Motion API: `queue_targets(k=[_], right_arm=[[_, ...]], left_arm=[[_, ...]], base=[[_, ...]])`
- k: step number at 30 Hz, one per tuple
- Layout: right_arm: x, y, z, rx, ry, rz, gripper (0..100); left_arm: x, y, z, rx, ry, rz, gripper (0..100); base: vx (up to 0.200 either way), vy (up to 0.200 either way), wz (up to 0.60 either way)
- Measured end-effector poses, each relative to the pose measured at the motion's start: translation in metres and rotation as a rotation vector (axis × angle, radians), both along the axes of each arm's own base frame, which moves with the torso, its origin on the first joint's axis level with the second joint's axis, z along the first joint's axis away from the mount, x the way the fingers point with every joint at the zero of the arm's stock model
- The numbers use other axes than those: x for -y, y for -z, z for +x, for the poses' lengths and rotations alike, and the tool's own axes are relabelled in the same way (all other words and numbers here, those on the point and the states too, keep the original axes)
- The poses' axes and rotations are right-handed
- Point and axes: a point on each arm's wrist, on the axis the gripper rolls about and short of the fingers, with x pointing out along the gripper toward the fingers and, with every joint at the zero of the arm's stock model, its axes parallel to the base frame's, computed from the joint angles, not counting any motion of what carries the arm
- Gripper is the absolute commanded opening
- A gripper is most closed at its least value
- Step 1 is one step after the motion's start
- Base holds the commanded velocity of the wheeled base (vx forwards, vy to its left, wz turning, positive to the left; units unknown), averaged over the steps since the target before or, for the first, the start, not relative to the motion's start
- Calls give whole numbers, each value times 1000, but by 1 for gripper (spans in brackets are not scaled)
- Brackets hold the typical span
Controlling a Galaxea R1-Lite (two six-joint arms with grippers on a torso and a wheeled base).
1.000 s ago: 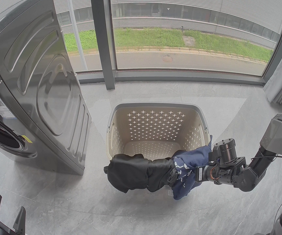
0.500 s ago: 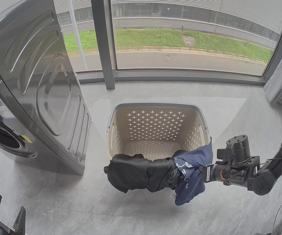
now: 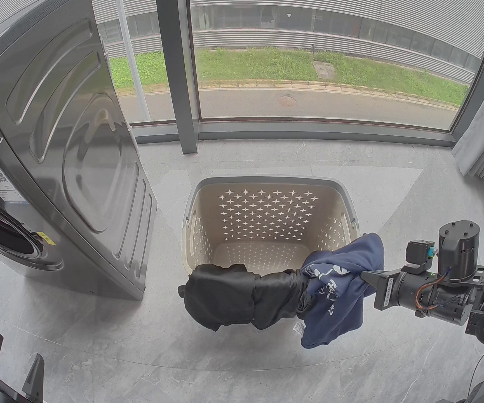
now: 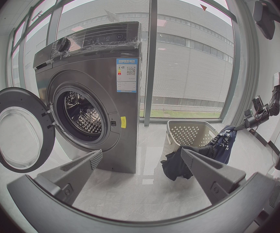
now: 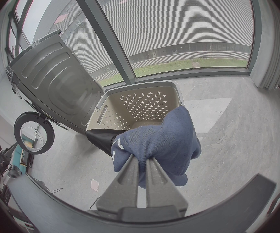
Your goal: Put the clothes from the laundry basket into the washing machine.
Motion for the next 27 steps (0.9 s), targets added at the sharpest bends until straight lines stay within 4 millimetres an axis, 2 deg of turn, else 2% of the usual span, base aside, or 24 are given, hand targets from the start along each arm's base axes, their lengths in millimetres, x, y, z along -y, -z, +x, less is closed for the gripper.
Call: queue_targets(k=[4,9,18,21,23,27], right_arm=[[1,-4,-1,17,-1,9,0],[-2,-20,1,91,-11,47,0],[-6,-76,-9,375,-60,181,0],[-4,-88,-11,441,-64,168,0],[-4,-95,-13,477,-69,173,0],[-6,-96,-19,491,-94,178,0]], left_arm=[[0,0,0,0,0,0,100],[0,0,0,0,-1,0,100],[0,0,0,-1,0,1,100],[0,0,0,-1,0,1,100],[0,0,0,-1,0,1,100],[0,0,0,0,0,1,100]], base=[[0,0,0],[0,0,0],[0,0,0],[0,0,0],[0,0,0],[-200,0,0]])
